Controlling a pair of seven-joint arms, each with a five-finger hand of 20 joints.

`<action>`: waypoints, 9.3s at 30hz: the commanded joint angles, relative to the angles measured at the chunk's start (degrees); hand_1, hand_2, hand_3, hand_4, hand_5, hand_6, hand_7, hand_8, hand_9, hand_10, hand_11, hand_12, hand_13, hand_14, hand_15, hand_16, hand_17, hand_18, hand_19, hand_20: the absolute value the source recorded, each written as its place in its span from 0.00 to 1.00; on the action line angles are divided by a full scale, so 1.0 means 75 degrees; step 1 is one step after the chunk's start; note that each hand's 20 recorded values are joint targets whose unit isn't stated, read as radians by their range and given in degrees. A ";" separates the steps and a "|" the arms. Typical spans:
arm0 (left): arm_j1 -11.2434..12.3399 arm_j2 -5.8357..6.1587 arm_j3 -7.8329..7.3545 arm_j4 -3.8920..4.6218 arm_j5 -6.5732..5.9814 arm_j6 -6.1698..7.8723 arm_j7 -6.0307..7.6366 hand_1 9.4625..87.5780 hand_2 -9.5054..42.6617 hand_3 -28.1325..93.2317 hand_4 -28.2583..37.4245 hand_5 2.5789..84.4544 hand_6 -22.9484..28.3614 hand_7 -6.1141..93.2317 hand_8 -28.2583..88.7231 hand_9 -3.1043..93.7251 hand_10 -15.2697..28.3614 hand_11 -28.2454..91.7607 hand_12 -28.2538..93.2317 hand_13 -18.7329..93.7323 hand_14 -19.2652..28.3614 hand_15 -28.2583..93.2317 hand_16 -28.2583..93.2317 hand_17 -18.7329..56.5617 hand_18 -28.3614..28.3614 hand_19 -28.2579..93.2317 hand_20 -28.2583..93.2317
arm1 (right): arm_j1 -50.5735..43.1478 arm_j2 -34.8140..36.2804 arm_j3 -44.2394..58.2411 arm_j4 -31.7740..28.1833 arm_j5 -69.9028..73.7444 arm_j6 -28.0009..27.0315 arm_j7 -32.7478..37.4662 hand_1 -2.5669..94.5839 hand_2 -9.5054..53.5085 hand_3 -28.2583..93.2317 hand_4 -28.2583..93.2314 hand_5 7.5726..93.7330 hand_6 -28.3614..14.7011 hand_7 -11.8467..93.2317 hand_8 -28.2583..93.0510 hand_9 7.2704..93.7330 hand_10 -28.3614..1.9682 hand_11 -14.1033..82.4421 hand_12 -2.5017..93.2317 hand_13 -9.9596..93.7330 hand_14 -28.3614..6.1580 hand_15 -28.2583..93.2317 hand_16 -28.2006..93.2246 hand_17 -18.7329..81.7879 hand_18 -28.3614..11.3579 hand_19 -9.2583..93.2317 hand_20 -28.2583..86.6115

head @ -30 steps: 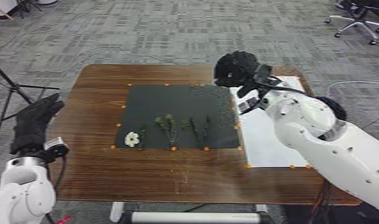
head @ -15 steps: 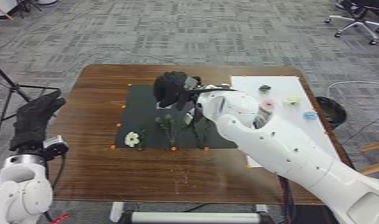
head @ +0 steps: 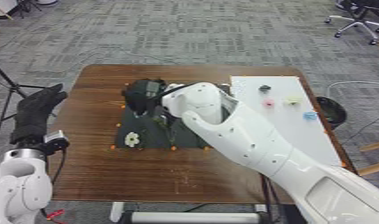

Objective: Arrange flowers

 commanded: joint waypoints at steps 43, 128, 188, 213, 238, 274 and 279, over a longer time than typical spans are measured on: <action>-0.0588 0.0099 0.0607 -0.0048 -0.0089 0.0202 0.0129 0.21 0.27 0.81 0.03 0.57 0.52 0.21 0.18 0.55 0.66 0.40 0.33 0.49 0.72 0.32 0.24 0.32 0.69 0.28 0.35 | -0.1328 -0.2858 0.3671 0.2282 -0.5659 -0.0904 -0.1407 0.61 0.00 0.71 0.08 0.76 0.78 0.42 0.24 0.89 0.69 0.19 0.36 0.82 0.64 0.74 0.54 0.54 0.17 0.85 0.81; 0.0383 -0.0509 0.0142 -0.0261 -0.0182 0.0184 0.0169 0.20 0.21 0.81 0.05 0.57 0.52 0.21 0.18 0.54 0.66 0.40 0.33 0.49 0.72 0.32 0.24 0.32 0.69 0.28 0.35 | -0.6101 0.5280 0.8094 -0.2646 0.0851 0.1162 0.1791 0.35 0.00 0.80 0.04 0.51 0.67 0.30 0.16 0.58 0.53 0.25 0.23 0.70 0.47 0.68 0.51 0.44 0.15 0.74 0.80; 0.0899 -0.0812 -0.0647 -0.0463 -0.0333 -0.0789 0.0315 0.20 0.21 0.81 0.06 0.57 0.52 0.21 0.18 0.54 0.66 0.40 0.33 0.49 0.72 0.32 0.24 0.32 0.69 0.28 0.35 | -0.3563 0.5634 0.5370 -0.2887 0.0817 0.3505 0.2020 0.63 0.00 0.71 0.05 0.80 0.75 0.40 0.26 0.95 0.68 0.28 0.40 0.82 0.64 0.78 0.55 0.53 0.16 0.81 0.80; 0.0179 -0.0341 -0.0022 -0.0322 -0.0299 -0.0211 0.0139 0.20 0.21 0.81 0.06 0.57 0.52 0.21 0.18 0.55 0.66 0.40 0.33 0.49 0.72 0.32 0.24 0.32 0.69 0.28 0.35 | -0.1478 -0.0186 0.2647 -0.0681 -0.0769 -0.0647 -0.0418 0.62 0.00 0.70 0.05 0.80 0.77 0.39 0.26 0.95 0.68 0.26 0.39 0.81 0.64 0.77 0.56 0.52 0.17 0.79 0.80; -0.0072 -0.0348 0.0184 -0.0187 -0.0298 -0.0378 0.0200 0.20 0.21 0.81 0.05 0.57 0.52 0.21 0.18 0.54 0.66 0.40 0.33 0.49 0.72 0.32 0.24 0.32 0.69 0.28 0.35 | -0.1721 -0.0812 0.2410 0.0246 -0.2259 -0.0724 -0.1174 0.62 0.00 0.71 0.05 0.80 0.78 0.40 0.25 0.95 0.68 0.26 0.38 0.80 0.63 0.77 0.56 0.52 0.17 0.79 0.81; 0.0541 -0.0839 -0.0653 -0.0128 -0.0199 -0.1485 0.0344 0.20 0.21 0.81 0.06 0.56 0.52 0.21 0.18 0.54 0.66 0.39 0.33 0.48 0.72 0.32 0.24 0.32 0.69 0.28 0.35 | -0.1892 -0.1035 0.2963 0.0791 -0.2574 -0.0298 -0.0676 0.55 0.00 0.72 0.07 0.73 0.76 0.40 0.24 0.86 0.65 0.29 0.30 0.78 0.60 0.76 0.55 0.50 0.16 0.78 0.81; 0.0640 -0.0891 -0.0782 -0.0157 -0.0177 -0.1601 0.0342 0.19 0.21 0.81 0.06 0.56 0.52 0.21 0.18 0.54 0.66 0.39 0.33 0.48 0.72 0.32 0.24 0.32 0.69 0.28 0.35 | -0.1814 -0.0952 0.2901 0.0676 -0.2480 -0.0379 -0.0590 0.41 0.00 0.80 0.07 0.63 0.73 0.35 0.13 0.74 0.57 0.31 0.23 0.75 0.56 0.76 0.55 0.47 0.15 0.76 0.81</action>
